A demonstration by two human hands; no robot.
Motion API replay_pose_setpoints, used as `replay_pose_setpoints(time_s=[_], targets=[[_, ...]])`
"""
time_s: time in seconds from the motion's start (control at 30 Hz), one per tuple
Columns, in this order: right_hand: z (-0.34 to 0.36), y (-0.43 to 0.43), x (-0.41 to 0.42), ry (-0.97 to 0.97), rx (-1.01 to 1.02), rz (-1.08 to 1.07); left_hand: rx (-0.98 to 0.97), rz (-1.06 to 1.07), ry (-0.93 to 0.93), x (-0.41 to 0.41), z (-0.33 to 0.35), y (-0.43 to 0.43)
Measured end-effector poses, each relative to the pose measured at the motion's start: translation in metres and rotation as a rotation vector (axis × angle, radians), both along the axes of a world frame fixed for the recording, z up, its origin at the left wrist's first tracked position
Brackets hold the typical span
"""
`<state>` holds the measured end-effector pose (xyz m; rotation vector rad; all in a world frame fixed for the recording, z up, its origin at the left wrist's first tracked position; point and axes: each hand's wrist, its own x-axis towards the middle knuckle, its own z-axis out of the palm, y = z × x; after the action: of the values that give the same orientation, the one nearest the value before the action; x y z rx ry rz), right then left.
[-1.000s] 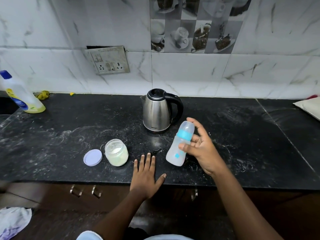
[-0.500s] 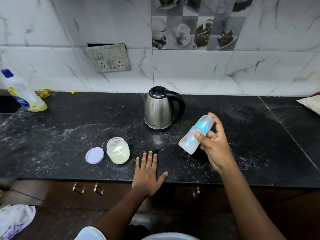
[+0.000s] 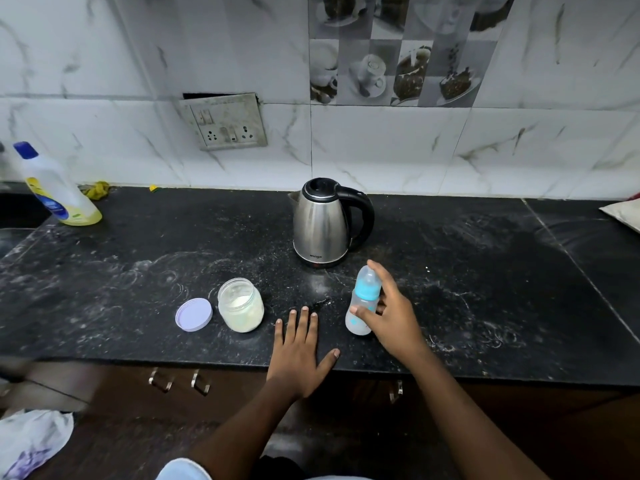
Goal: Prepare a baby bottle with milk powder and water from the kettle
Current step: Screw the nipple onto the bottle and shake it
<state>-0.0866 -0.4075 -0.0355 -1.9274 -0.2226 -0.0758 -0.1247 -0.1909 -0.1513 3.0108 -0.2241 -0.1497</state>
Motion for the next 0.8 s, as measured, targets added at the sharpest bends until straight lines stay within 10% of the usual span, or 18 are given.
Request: replay_pose_setpoints(time_s=[0.8], targets=[[-0.069,0.016,0.008,-0.221,-0.283,-0.013,-0.020,0.004,0.005,0.000,0.001,-0.001]])
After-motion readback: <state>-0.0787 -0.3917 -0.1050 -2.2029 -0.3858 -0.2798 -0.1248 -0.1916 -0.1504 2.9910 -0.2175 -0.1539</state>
